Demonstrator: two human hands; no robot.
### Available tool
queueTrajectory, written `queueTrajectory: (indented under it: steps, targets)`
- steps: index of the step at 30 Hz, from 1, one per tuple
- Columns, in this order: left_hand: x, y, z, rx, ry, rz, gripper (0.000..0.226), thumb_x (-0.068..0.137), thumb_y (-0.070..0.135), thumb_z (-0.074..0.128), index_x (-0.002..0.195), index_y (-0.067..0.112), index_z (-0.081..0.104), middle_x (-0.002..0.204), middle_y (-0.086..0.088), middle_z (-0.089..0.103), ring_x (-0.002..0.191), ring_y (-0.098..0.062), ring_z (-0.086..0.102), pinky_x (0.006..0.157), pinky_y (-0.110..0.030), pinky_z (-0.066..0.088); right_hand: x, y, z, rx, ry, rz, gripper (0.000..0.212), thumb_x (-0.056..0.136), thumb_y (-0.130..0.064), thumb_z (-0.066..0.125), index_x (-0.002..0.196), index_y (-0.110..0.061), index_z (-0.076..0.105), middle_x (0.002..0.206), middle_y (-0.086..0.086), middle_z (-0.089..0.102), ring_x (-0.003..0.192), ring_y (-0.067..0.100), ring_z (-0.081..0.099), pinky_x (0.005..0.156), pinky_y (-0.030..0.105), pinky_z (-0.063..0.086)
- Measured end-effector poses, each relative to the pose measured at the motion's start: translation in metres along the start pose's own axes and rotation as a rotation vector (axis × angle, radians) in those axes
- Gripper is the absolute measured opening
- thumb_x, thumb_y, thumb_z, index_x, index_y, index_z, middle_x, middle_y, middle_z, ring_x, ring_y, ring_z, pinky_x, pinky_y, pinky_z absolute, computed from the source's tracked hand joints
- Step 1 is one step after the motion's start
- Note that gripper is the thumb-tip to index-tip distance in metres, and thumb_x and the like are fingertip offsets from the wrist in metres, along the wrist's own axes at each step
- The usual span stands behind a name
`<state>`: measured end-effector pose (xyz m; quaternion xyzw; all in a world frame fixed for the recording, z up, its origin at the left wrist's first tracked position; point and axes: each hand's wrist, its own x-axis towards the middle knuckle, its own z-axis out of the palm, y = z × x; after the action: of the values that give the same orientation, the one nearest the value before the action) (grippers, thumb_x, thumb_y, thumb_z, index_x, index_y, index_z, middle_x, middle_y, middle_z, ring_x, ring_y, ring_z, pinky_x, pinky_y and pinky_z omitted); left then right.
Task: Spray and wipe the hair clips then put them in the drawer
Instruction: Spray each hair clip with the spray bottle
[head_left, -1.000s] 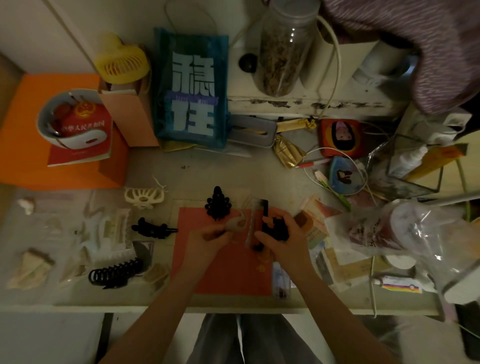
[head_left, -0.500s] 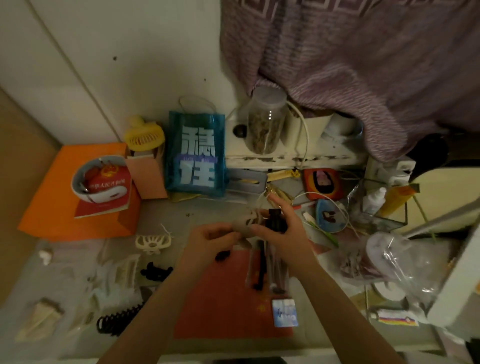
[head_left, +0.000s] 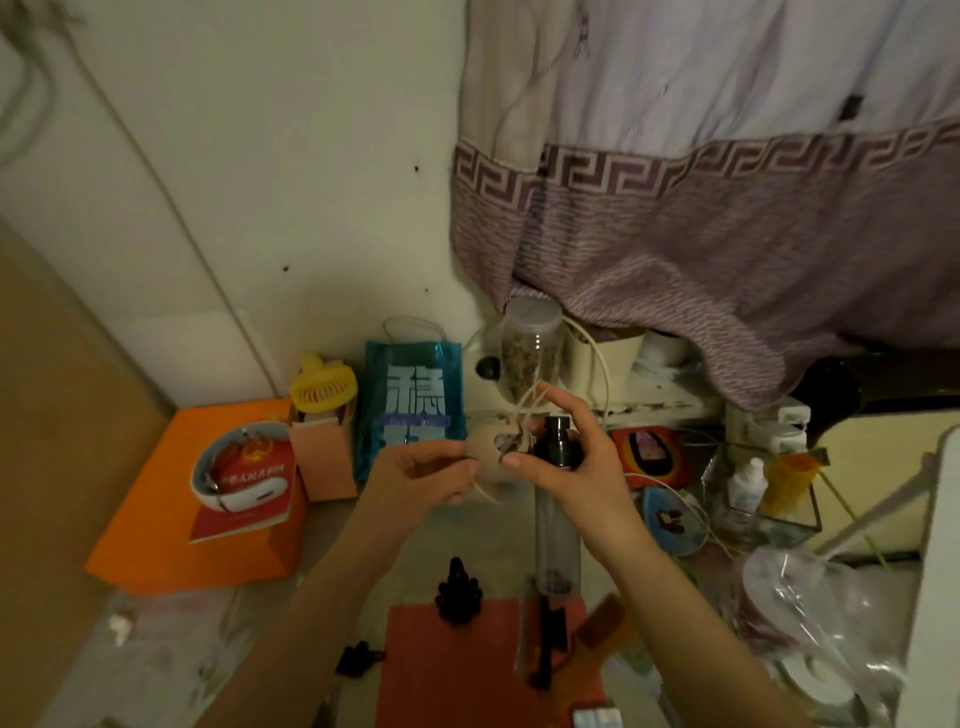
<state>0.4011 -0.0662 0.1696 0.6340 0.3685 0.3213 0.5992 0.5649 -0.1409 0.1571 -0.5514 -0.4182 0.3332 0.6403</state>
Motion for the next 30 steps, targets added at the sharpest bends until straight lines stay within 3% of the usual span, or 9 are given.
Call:
queueTrajectory:
  steps: [2, 6, 10, 18, 22, 27, 30]
  targets:
    - [0.000, 0.014, 0.000, -0.022, -0.016, 0.054, 0.021, 0.080, 0.013, 0.069, 0.096, 0.025, 0.074, 0.084, 0.003, 0.076, 0.076, -0.007, 0.070, 0.063, -0.013, 0.052, 0.006, -0.011, 0.002, 0.019, 0.035, -0.037, 0.069, 0.064, -0.014, 0.083, 0.124, -0.031, 0.054, 0.106, -0.011, 0.064, 0.097, -0.002, 0.063, 0.074, 0.015, 0.052]
    - [-0.001, 0.041, 0.002, 0.005, -0.024, 0.225, 0.056, 0.066, 0.023, 0.076, 0.118, 0.031, 0.058, 0.097, 0.006, 0.075, 0.088, -0.012, 0.071, 0.072, -0.017, 0.055, 0.017, -0.033, 0.006, 0.079, 0.113, -0.093, 0.066, 0.070, -0.010, 0.080, 0.128, -0.024, 0.053, 0.115, -0.007, 0.063, 0.104, 0.005, 0.062, 0.080, 0.020, 0.054]
    - [0.003, 0.065, 0.009, 0.053, 0.015, 0.391, 0.060, 0.063, 0.017, 0.076, 0.117, 0.028, 0.054, 0.091, 0.014, 0.074, 0.086, -0.004, 0.070, 0.072, -0.013, 0.052, 0.026, -0.057, 0.008, 0.202, 0.169, -0.119, 0.070, 0.064, -0.019, 0.079, 0.128, -0.021, 0.052, 0.113, 0.007, 0.063, 0.105, 0.020, 0.063, 0.088, 0.036, 0.056]
    - [0.010, 0.104, 0.014, 0.117, 0.042, 0.571, 0.049, 0.068, 0.020, 0.072, 0.115, 0.026, 0.058, 0.093, 0.011, 0.073, 0.085, -0.004, 0.070, 0.071, -0.012, 0.053, 0.040, -0.090, 0.005, 0.189, 0.150, -0.226, 0.067, 0.059, -0.033, 0.079, 0.122, -0.037, 0.055, 0.111, -0.015, 0.064, 0.101, 0.003, 0.064, 0.083, 0.028, 0.057]
    - [0.013, 0.121, 0.009, 0.143, 0.051, 0.612, 0.049, 0.069, 0.021, 0.071, 0.115, 0.027, 0.058, 0.087, 0.002, 0.074, 0.080, -0.010, 0.071, 0.069, -0.015, 0.054, 0.045, -0.102, -0.001, 0.192, 0.091, -0.273, 0.068, 0.061, -0.032, 0.078, 0.123, -0.040, 0.053, 0.102, -0.023, 0.068, 0.099, 0.003, 0.065, 0.074, 0.021, 0.056]
    - [0.017, 0.144, -0.005, 0.148, 0.092, 0.654, 0.050, 0.069, 0.026, 0.068, 0.118, 0.029, 0.057, 0.084, 0.005, 0.074, 0.082, -0.013, 0.071, 0.071, -0.019, 0.056, 0.051, -0.118, -0.011, 0.150, 0.046, -0.353, 0.067, 0.073, -0.027, 0.073, 0.134, -0.034, 0.046, 0.101, -0.015, 0.071, 0.090, 0.011, 0.070, 0.064, 0.020, 0.056]
    - [0.019, 0.157, -0.015, 0.127, 0.118, 0.671, 0.050, 0.071, 0.023, 0.068, 0.120, 0.026, 0.057, 0.086, 0.004, 0.075, 0.082, -0.013, 0.071, 0.073, -0.016, 0.054, 0.057, -0.130, -0.018, 0.168, 0.042, -0.389, 0.054, 0.082, -0.021, 0.067, 0.130, -0.036, 0.046, 0.087, -0.008, 0.069, 0.069, 0.021, 0.070, 0.058, 0.025, 0.055]
